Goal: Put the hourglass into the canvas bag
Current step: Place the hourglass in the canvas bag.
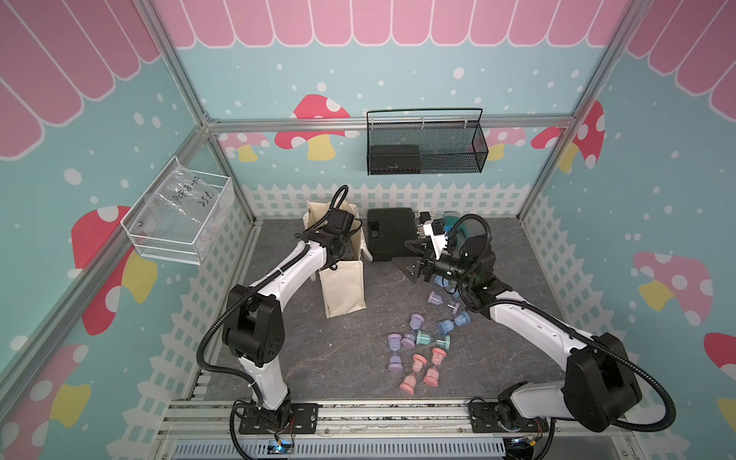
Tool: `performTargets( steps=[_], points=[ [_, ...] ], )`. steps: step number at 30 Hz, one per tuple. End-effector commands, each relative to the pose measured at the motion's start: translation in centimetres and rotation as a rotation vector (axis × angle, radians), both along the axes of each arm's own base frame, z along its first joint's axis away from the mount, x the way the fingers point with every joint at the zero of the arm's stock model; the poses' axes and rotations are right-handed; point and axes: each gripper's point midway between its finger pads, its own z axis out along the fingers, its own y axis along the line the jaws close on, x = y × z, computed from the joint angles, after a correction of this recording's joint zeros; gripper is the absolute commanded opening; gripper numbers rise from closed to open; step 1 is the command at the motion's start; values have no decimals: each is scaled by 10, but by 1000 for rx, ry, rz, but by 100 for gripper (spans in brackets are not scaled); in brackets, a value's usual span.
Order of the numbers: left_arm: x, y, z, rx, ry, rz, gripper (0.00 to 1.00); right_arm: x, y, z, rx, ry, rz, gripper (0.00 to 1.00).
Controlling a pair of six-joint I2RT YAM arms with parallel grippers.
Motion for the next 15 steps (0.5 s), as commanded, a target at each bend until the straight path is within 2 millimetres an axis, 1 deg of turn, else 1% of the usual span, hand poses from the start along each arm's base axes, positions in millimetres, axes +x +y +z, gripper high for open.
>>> performTargets(
  steps=[1, 6, 10, 15],
  points=[
    [0, 4, -11, 1, 18, 33, 32, -1, 4, 8, -2, -23, 12, 100],
    [-2, 6, -13, 8, 22, 37, 37, -1, 2, 9, -5, -27, 1, 99],
    [-4, 8, -10, 11, 15, 43, 43, -1, 1, 10, -8, -29, -8, 100],
    [-7, 11, -4, 17, 7, 49, 47, -2, 0, 13, -6, -37, -12, 100]
  ],
)
